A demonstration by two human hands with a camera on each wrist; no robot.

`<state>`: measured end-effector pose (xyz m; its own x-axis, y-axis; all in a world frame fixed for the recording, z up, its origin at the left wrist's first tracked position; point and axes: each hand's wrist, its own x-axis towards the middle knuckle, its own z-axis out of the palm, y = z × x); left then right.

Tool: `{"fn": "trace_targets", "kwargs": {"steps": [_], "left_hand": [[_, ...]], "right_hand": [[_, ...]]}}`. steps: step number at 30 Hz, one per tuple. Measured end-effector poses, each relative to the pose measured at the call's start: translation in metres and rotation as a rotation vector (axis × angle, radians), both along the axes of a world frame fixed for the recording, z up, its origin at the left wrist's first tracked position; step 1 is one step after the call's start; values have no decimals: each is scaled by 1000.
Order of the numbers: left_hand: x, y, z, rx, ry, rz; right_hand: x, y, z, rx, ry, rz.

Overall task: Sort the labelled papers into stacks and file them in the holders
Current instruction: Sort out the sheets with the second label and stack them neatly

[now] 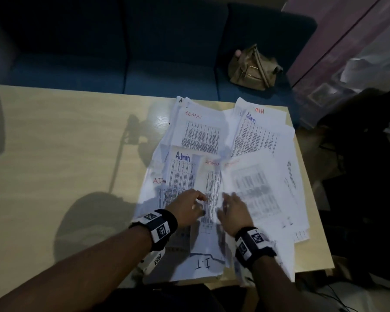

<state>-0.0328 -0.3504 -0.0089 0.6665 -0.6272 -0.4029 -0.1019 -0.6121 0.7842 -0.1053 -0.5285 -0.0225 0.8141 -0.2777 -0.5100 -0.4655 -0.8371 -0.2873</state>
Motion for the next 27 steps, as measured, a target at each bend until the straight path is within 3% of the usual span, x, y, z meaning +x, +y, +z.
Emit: {"fn": "trace_targets", "kwargs": {"steps": [2,4,7,9,12,16,20,23,27], "left_hand": [[-3,-8,-3,-6,-110,-79],[-7,-14,-6,-24,-126,-149],[-9,-20,-10,-21,-42,-84],[-9,-22,-13,-28,28,56],[-6,-26,-18,-48,68,213],[-2,-32,-17,-62,131,274],[3,-29,-14,19,170,370],[6,-13,-18,48,170,386],[5,14,-20,46,148,415]], "right_hand": [[5,1,11,181,-82,-13],[12,-20,22,270,-204,-167],[17,-77,26,67,-273,-410],[10,-107,20,-96,-109,-471],[0,-114,9,-142,18,-488],[-5,-92,7,197,-34,-485],[-1,-82,-2,238,-85,-405],[23,-95,-2,297,-233,-755],[56,-109,-3,66,-244,-984]]}}
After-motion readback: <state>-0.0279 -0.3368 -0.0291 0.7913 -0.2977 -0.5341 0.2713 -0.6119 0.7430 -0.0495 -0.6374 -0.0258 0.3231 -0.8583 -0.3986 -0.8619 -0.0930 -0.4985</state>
